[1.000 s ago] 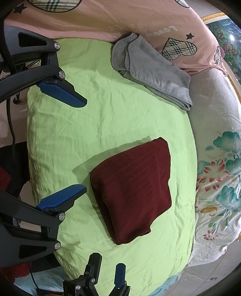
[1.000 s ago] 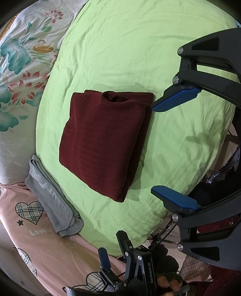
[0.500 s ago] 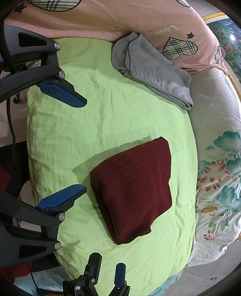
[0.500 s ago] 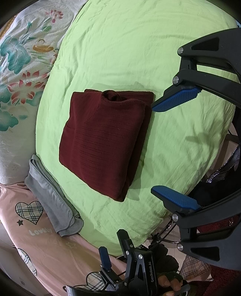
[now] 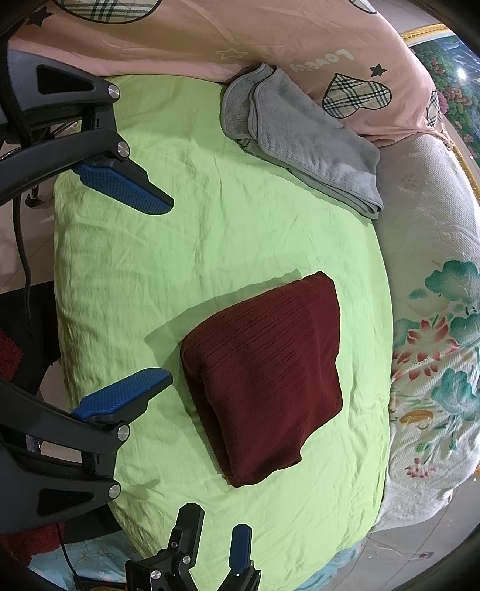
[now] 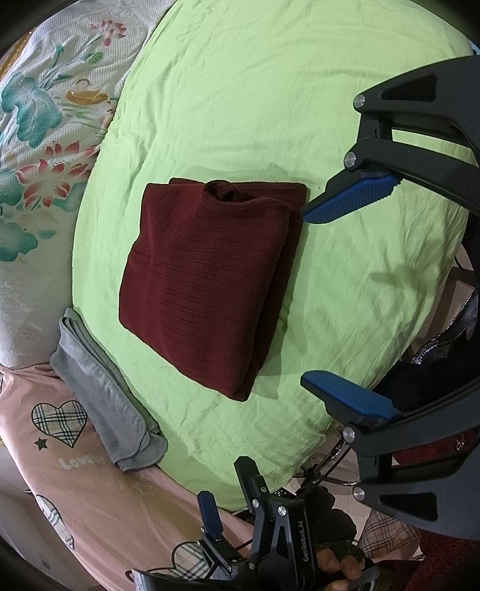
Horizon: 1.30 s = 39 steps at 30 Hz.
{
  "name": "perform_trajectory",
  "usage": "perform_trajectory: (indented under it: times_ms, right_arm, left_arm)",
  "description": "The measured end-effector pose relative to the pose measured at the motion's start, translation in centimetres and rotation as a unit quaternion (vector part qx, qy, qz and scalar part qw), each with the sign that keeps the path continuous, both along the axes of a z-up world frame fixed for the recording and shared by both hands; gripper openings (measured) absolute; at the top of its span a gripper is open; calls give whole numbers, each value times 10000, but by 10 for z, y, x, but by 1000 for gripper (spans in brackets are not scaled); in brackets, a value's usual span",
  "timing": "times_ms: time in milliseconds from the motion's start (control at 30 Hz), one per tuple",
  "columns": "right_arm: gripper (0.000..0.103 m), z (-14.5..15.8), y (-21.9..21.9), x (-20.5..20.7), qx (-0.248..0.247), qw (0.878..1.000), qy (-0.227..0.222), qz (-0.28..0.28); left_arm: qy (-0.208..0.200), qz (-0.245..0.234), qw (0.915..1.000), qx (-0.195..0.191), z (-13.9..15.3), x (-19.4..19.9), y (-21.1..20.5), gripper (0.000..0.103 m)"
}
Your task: Fold large clothes
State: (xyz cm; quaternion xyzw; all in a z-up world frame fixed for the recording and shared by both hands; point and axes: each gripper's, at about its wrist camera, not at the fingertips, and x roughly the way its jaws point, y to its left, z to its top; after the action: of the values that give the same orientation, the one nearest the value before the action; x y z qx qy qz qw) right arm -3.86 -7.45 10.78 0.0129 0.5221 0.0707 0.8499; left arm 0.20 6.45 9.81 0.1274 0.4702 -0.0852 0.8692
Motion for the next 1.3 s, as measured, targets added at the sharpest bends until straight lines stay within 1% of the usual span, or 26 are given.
perform_trajectory:
  times_ms: [1300]
  right_arm:
    - [82, 1, 4, 1, 12, 10000, 13, 23]
  left_arm:
    - [-18, -121, 9999, -6, 5, 2, -4, 86]
